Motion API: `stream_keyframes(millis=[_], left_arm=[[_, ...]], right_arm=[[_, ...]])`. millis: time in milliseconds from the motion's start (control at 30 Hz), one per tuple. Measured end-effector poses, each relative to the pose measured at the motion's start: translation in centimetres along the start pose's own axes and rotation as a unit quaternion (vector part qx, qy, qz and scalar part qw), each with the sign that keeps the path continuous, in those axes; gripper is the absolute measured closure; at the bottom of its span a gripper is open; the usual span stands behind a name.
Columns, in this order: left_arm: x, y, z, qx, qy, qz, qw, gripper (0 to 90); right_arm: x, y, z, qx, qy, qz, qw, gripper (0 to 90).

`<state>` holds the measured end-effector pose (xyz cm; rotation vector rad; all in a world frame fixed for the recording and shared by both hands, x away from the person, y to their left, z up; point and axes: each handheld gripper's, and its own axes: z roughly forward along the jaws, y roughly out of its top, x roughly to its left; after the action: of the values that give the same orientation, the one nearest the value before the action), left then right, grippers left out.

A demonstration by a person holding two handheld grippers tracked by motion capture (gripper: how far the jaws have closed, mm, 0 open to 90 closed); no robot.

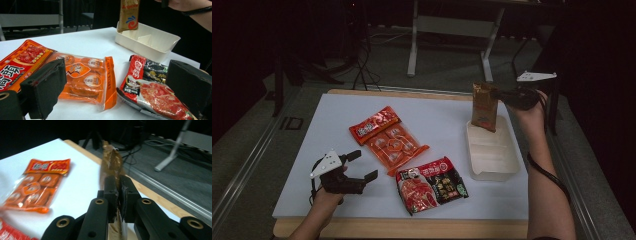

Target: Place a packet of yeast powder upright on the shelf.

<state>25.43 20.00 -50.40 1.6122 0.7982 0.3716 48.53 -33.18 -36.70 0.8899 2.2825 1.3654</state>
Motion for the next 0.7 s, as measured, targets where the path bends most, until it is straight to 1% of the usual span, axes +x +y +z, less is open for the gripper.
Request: stream_keyframes(millis=[33, 67, 100, 167, 233, 300, 333, 367, 400, 467, 500, 533, 600, 633, 700], left_arm=[[0.0, 0.0, 0.0, 0.0, 0.0, 0.0, 1.0, 3.8], [0.0, 0.0, 0.0, 0.0, 0.001, 0.001, 1.0, 3.8], [0.0, 0.0, 0.0, -0.001, 0.001, 0.0, 1.0, 3.8], [0.0, 0.0, 0.0, -0.002, 0.002, 0.0, 1.0, 3.8], [0.1, -0.1, 0.0, -0.003, 0.003, 0.0, 1.0, 3.8], [0.1, -0.1, 0.0, -0.004, 0.002, -0.001, 1.0, 3.8], [0.1, -0.1, 0.0, -0.005, 0.002, -0.002, 1.0, 3.8], [0.1, -0.1, 0.0, -0.006, 0.003, -0.003, 1.0, 3.8], [0.1, -0.1, 0.0, -0.006, 0.002, -0.004, 1.0, 3.8], [0.2, -0.2, 0.0, -0.004, 0.002, -0.004, 1.0, 3.7], [0.3, -0.3, 0.0, -0.004, 0.001, -0.006, 1.0, 3.8], [0.3, -0.3, 0.1, -0.002, 0.002, -0.005, 1.0, 3.8], [0.3, -0.3, 0.1, 0.002, 0.003, -0.002, 1.0, 3.8], [0.3, -0.3, 0.1, 0.002, 0.003, -0.002, 1.0, 3.8], [0.4, -0.4, 0.1, -0.003, 0.001, -0.006, 1.0, 3.8]], right_arm=[[0.0, 0.0, 0.1, 0.0, 0.004, -0.003, 1.0, 84.9], [0.0, 0.0, 0.1, 0.001, 0.011, 0.001, 0.9999, 85.1], [0.0, 0.0, 0.2, 0.002, 0.019, -0.001, 0.9998, 85.2], [0.1, 0.0, 0.4, 0.004, 0.018, -0.005, 0.9998, 85.4], [0.2, -0.3, 0.8, 0.012, 0.017, -0.019, 0.9996, 86.0], [0.0, -0.7, 1.1, 0.003, 0.021, -0.01, 0.9997, 86.1], [-0.1, -0.9, 1.1, 0.003, 0.021, -0.005, 0.9998, 86.2], [-0.2, -1.2, 1.2, 0.0, 0.028, 0.001, 0.9996, 86.2], [-0.3, -1.4, 1.3, -0.001, 0.029, 0.006, 0.9996, 86.2], [-0.6, -1.9, 1.4, 0.004, 0.028, 0.012, 0.9995, 86.2], [-0.7, -2.1, 1.5, 0.006, 0.022, 0.015, 0.9996, 86.2], [-0.9, -2.4, 1.5, 0.008, 0.018, 0.017, 0.9997, 86.2], [-1.1, -2.7, 1.5, 0.009, 0.017, 0.021, 0.9996, 86.2], [-1.4, -3.3, 1.5, 0.007, 0.014, 0.031, 0.9994, 86.2], [-1.8, -3.9, 1.4, -0.001, 0.014, 0.043, 0.999, 86.1]])
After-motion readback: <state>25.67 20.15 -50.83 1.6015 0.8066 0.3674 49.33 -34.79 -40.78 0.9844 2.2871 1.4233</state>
